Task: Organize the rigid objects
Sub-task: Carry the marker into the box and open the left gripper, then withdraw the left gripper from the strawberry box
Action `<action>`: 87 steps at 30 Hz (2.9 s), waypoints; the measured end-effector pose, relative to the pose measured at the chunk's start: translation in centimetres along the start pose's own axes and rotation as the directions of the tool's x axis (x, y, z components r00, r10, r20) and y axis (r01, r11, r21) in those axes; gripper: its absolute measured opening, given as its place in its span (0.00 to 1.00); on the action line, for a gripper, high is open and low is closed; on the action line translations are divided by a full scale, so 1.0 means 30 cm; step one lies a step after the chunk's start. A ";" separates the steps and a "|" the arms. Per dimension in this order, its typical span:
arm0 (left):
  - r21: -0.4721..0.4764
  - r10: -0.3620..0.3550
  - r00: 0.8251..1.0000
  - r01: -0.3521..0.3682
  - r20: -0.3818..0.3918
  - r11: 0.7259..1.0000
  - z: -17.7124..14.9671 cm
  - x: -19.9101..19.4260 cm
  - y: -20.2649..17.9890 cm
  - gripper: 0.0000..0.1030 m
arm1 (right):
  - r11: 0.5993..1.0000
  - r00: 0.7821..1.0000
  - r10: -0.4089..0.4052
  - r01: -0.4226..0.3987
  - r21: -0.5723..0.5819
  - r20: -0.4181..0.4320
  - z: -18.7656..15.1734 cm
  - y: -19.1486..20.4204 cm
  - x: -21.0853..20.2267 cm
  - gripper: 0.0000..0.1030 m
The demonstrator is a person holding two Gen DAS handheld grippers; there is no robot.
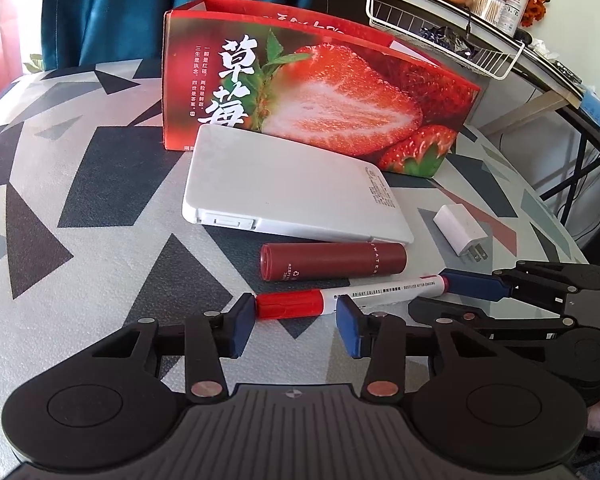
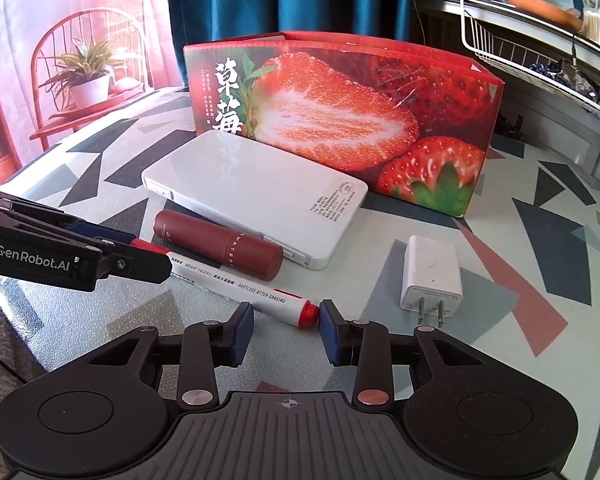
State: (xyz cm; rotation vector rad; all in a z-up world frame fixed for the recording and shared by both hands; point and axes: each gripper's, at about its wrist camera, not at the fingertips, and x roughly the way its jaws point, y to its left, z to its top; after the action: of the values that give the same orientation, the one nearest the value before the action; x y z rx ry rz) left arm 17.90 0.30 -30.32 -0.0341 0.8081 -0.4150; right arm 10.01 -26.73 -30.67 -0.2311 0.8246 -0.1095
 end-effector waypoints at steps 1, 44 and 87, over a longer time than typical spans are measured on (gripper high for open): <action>0.000 0.001 1.000 -0.001 -0.001 1.000 0.000 -0.001 0.000 0.44 | 1.000 1.000 0.000 0.000 0.000 0.001 0.000 0.000 0.000 0.32; -0.016 -0.022 0.976 0.026 0.216 1.000 0.625 -0.018 -0.013 0.44 | 0.997 0.970 -0.071 0.068 0.021 0.233 0.605 -0.212 0.042 0.34; 0.089 0.158 0.979 -0.170 0.129 0.981 0.591 -0.082 -0.025 1.00 | 0.973 0.987 -0.134 0.113 0.202 0.088 0.609 -0.280 0.040 1.00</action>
State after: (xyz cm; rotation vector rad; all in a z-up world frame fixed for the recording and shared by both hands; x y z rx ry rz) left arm 28.67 -1.71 -16.15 0.0992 0.6641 -0.2929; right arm 24.24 -32.15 -17.47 -0.1003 0.6927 -0.2929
